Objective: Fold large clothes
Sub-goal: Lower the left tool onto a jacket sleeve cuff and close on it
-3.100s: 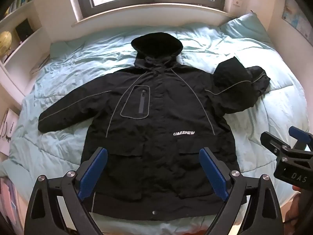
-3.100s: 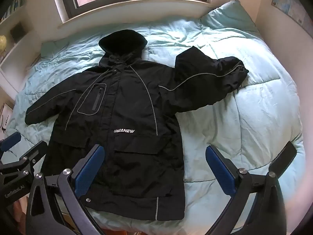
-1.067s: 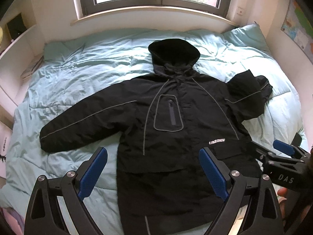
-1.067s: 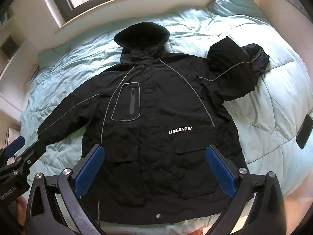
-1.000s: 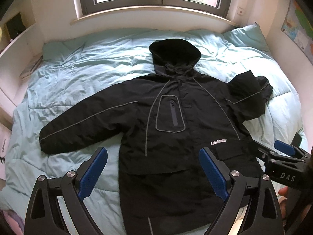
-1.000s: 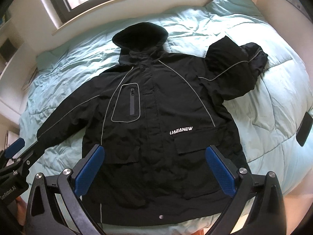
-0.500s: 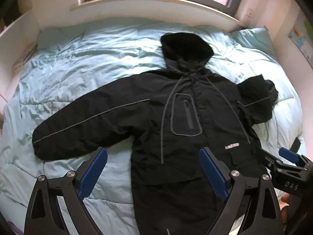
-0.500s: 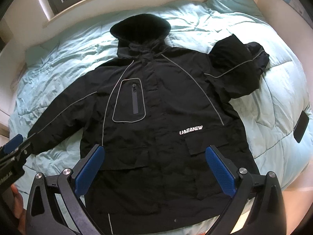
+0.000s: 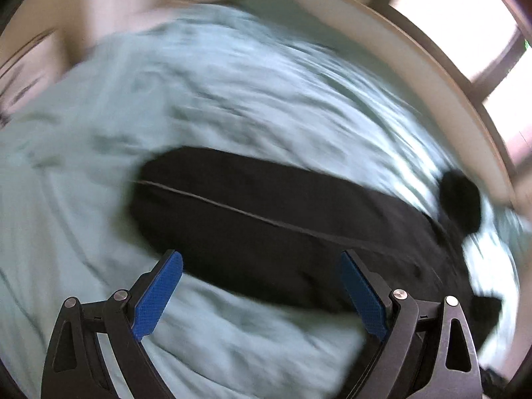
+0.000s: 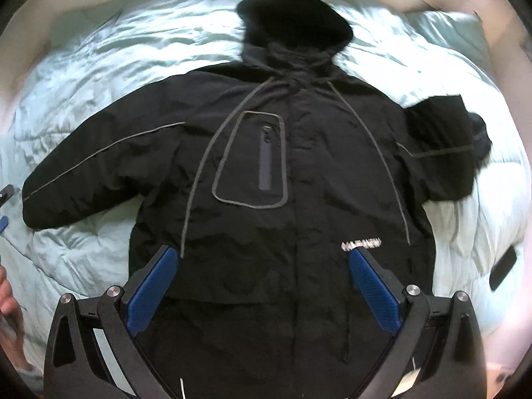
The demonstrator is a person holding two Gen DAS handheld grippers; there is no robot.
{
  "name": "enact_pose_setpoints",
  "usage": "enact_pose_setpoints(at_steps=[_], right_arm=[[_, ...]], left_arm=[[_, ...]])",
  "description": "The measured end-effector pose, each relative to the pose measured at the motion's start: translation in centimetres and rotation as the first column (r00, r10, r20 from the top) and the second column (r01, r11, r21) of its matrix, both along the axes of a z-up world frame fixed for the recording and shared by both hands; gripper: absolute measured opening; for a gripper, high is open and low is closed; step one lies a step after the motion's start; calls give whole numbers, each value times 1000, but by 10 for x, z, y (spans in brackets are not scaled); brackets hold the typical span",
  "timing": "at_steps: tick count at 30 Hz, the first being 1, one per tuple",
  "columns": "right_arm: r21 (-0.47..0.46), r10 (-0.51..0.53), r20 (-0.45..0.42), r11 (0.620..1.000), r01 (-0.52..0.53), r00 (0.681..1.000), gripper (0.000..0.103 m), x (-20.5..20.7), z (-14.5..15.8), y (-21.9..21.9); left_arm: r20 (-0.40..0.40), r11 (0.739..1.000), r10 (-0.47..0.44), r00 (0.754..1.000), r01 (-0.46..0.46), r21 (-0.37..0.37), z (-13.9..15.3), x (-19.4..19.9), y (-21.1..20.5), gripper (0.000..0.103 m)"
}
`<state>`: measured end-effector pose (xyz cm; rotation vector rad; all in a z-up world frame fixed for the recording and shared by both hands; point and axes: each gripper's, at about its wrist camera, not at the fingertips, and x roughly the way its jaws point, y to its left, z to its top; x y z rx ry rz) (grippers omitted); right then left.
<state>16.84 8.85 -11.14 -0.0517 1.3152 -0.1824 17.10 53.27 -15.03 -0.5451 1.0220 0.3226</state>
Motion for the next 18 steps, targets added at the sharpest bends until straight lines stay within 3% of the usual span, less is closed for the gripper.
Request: enact_pose_setpoints(at_steps=[3,6,15,17,18], right_arm=[[-10,48,-21,999,-48,999,103,17,-10,20],[-11,91,-41,996,-92,995,103,32,-21,40],[3,198,-104,980,-199,975,103,57,-48,91],[2,206,-115,978,-207,972,103,60,-52,97],[-1,211,-121,977,-212,970,103,62,-55,99]], left_arm=[[20,990,142,990,-141,-22,-22,-10,67,95],[24,978,192,981,-189,-89,-46,-15,105,95],[-67,985,112,991,-120,-127,-112,15,120,93],[-63,983,87,994,-96,-155,-121,21,119,73],[-61,983,69,996,-78,-165,-124,25,117,56]])
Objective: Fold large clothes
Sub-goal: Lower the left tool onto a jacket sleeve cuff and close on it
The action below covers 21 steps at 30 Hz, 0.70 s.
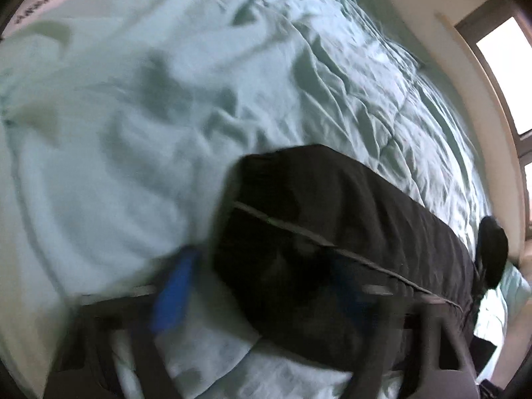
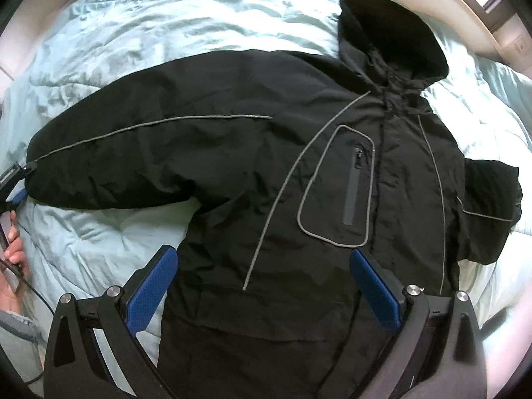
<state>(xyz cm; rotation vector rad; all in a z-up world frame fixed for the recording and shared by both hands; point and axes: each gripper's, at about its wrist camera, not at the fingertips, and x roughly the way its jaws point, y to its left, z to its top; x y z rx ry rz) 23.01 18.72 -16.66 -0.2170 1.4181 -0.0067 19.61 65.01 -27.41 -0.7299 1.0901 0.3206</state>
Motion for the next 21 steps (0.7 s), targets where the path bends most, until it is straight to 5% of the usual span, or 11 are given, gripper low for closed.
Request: enact_pose_setpoints(at_steps=[4,7,10,12,16,20,21], right_arm=[[-16,25,11,1000,-25,1000,103,6,-8,5],[-10,53,96,999,-53,994,103,20,-4,8],[39,33,199,998,-42,979,100,42,-4,6],[49,13,209,999,-23,978,96,58,-16,6],[40,-19,186,999,11,982,89,82,-50,6],[35,-55,155,998,51,986,89,88,-70,0],[33,-59,156,998,54,986,89,88,-73,-2]], left_arm=[[32,984,-62,998,56,170,34,-1,-18,32],[200,983,-115,973,82,165,90,-17,-29,31],[308,983,-169,936,138,122,115,-21,-38,37],[294,980,-191,937,162,119,107,-12,-43,42],[158,985,-136,978,116,129,61,10,-38,66],[74,998,-37,997,33,55,21,13,-17,68],[64,999,-20,998,17,43,16,12,-14,58]])
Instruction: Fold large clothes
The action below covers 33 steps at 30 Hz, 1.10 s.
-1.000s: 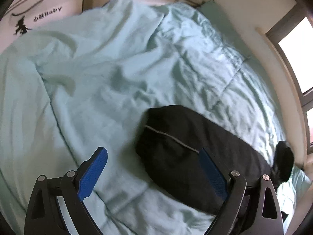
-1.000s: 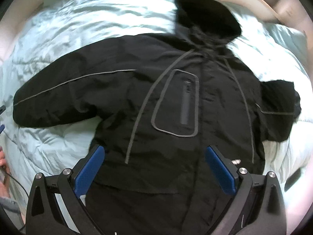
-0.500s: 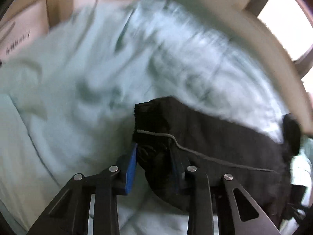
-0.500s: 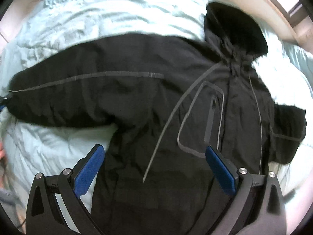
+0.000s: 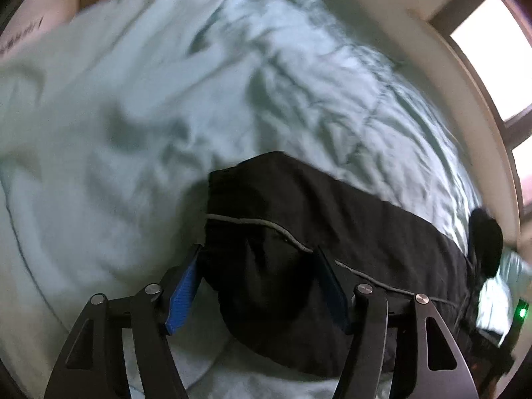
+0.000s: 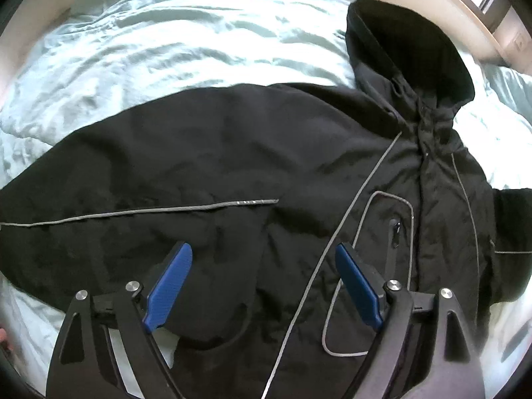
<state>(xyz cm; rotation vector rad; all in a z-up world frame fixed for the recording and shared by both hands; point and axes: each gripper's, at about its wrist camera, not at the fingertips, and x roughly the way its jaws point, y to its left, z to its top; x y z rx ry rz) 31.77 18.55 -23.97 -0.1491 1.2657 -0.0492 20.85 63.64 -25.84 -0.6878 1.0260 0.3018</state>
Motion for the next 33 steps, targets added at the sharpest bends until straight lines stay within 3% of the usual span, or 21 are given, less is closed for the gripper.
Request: enact_pose_setpoints(at_steps=[1,4,9,11,14,18,20,23,26,27,31,33], right_arm=[[-5,-4,0,1000,4,1000,89,-1,-1,-1],[4,-24,10,1000,24,1000,89,-3,3,-7],[14,-43,79,999,42,996,89,-9,19,-13],[14,-46,58,999,45,997,89,-9,13,-12],[46,-82,13,996,81,997,88,-14,6,-19],[63,-102,34,993,100,994,88,-27,24,-41],[67,-107,55,992,103,993,88,-34,36,-54],[70,-128,81,990,123,988,88,-46,55,-78],[71,-164,104,985,157,981,88,-59,71,-105],[66,-181,112,982,175,977,88,-66,76,-117],[59,-240,128,971,234,962,88,-83,87,-157],[50,-267,127,964,263,955,88,-91,88,-178]], left_arm=[[1,1000,8,1000,-8,9,1,-1,1,45],[63,999,-3,998,1,35,26,-11,-4,27],[201,995,-73,977,57,83,83,-17,-22,26],[184,989,-99,978,77,122,84,-12,-32,26],[165,989,-113,980,95,111,79,-6,-43,24],[240,971,-223,945,193,144,118,-7,-89,24],[278,947,-314,908,277,163,142,-4,-127,23],[324,885,-465,824,418,207,175,8,-200,23],[363,807,-589,722,550,215,194,22,-268,23],[369,768,-636,678,602,218,198,29,-297,23],[329,633,-765,554,741,222,184,58,-393,24],[276,584,-805,526,783,213,164,71,-429,25]])
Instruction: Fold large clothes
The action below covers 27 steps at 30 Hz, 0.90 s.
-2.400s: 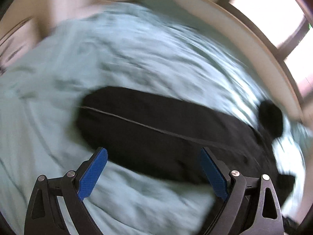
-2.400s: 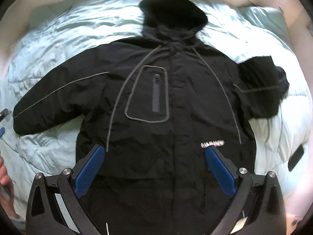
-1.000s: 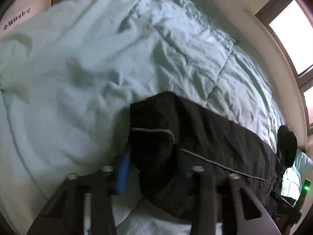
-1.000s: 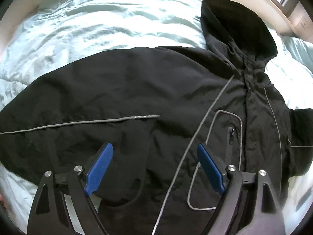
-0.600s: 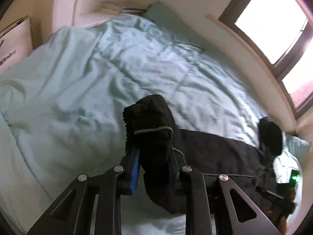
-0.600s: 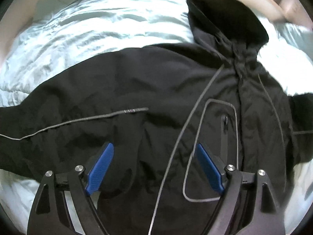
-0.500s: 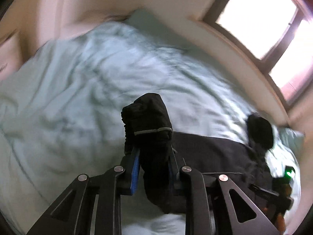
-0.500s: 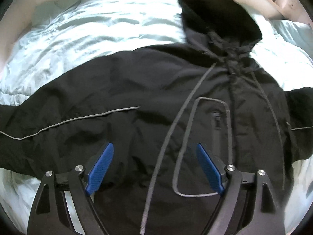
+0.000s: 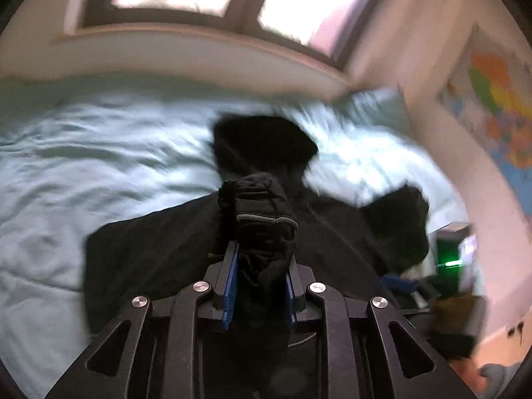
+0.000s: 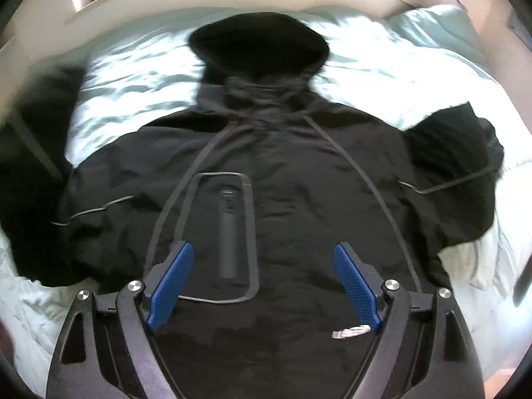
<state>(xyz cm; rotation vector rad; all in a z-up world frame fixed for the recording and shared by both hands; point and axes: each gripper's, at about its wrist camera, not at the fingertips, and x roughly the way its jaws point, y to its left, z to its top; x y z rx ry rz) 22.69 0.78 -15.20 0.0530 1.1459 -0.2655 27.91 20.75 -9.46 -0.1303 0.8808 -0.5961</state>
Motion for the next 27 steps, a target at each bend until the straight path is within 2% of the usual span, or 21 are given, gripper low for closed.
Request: enact_pose_setpoints(at_steps=[1,4,6,8,10,12,13,15,16,19,23,25,27], right_arm=[[-1,-10,-4,1000,10,1000,88,-3,-1,-8],[14,-35,-22,999,35,999,88,-9,-8,-31],[20,-36,-40,999,37,999,88,-11,-15,-40],[30,-23,-56,999,25,998,88,-11,-23,-47],[34,4,-71,999,-1,997,88,-9,-29,-47],[44,34,-73,999,-30,997,88,-8,-32,-44],[57,54,-69,997,-50,996,88,-6,-33,-41],[86,89,-60,993,-83,994,88,-3,-33,-36],[102,109,-53,989,-103,993,88,-2,-32,-32],[173,162,-39,973,-153,986,88,6,-32,-18],[308,199,-32,934,-180,980,88,19,-42,0],[345,173,-63,928,-141,983,88,27,-56,4],[361,124,-105,929,-79,987,88,33,-71,2]], left_arm=[[-38,999,-29,999,30,23,-19,10,-22,25],[-145,997,-47,988,54,49,-62,28,-49,28],[-252,998,-41,967,53,43,-100,41,-56,31],[-353,998,-61,934,59,-16,-127,49,-57,35],[-434,989,-105,895,49,-138,-146,51,-49,37],[-491,965,-142,860,11,-260,-152,49,-39,38],[-506,959,-145,850,-4,-282,-149,46,-36,39],[-509,966,-121,852,-16,-257,-136,44,-31,43],[-497,970,-109,861,-16,-241,-127,40,-27,48],[-426,980,-50,903,-38,-195,-99,27,-6,63],[-381,979,15,925,-91,-183,-78,15,32,66],[-373,979,69,925,-135,-155,-75,10,52,66],[-360,981,127,924,-170,-90,-75,5,72,66]])
